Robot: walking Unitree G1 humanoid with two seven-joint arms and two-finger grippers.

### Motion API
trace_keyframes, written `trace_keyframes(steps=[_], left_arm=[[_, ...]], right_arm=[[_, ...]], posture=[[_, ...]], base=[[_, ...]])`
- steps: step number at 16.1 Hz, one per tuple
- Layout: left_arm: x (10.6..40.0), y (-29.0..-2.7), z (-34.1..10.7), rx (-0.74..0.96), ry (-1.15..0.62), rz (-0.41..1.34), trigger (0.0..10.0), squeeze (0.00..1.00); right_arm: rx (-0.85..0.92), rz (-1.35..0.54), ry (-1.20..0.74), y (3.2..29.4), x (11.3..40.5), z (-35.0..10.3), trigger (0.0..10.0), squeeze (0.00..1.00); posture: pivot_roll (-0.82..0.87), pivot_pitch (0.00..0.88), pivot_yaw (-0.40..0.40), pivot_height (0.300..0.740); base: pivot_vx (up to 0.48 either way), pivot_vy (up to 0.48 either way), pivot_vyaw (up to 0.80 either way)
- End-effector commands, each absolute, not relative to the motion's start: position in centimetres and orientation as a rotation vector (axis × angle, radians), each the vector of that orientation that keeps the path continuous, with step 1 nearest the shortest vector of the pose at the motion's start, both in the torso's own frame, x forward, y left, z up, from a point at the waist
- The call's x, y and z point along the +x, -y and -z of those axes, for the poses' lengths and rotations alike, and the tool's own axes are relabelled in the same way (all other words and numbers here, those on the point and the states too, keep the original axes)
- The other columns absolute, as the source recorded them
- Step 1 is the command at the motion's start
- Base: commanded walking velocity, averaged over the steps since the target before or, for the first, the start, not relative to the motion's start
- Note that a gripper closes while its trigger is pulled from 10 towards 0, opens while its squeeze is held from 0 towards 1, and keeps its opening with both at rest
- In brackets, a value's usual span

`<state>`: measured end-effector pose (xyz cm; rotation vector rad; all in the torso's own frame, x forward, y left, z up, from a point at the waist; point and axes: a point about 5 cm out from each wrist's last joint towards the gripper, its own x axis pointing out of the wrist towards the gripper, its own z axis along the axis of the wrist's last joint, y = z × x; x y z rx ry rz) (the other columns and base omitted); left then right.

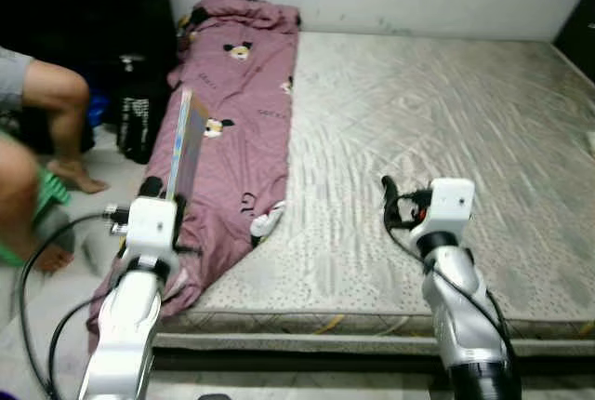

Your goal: Clean up the room

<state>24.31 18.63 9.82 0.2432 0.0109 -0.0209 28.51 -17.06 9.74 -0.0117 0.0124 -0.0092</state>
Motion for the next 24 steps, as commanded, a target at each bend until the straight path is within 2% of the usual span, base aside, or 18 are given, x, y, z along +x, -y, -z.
trace_keyframes(steps=[1,7,8,10,24], left_arm=[[24.1,-18.1,-11.4,0.284,0.067,0.076,10.0,0.0],[23.6,-16.9,-11.4,0.268,0.062,0.127,10.0,0.0],[22.8,-17.1,-10.4,0.272,0.033,0.129,10.0,0.0],[23.1,-18.1,-9.5,0.304,0.001,0.095,10.0,0.0],[23.1,-18.1,-9.5,0.304,0.001,0.095,10.0,0.0]], right_arm=[[-0.033,0.038,-0.008,17.6,28.3,-10.0,10.0,0.0],[-0.059,0.001,-0.021,17.7,26.8,-10.2,10.0,0.0],[-0.052,0.004,-0.064,17.5,25.7,-9.0,10.0,0.0],[-0.07,0.026,-0.112,17.7,25.5,-7.8,10.0,0.0],[-0.07,0.026,-0.112,17.7,25.5,-7.8,10.0,0.0]], posture=[[0.06,0.0,-0.021,0.74],[0.04,0.0,-0.026,0.74],[0.03,0.0,-0.024,0.74],[0.02,0.0,-0.021,0.74],[0.02,0.0,-0.021,0.74]], base=[[0.0,0.0,0.0],[0.0,0.0,0.0],[0.0,0.0,0.0],[0.0,0.0,0.0],[0.0,0.0,0.0]])
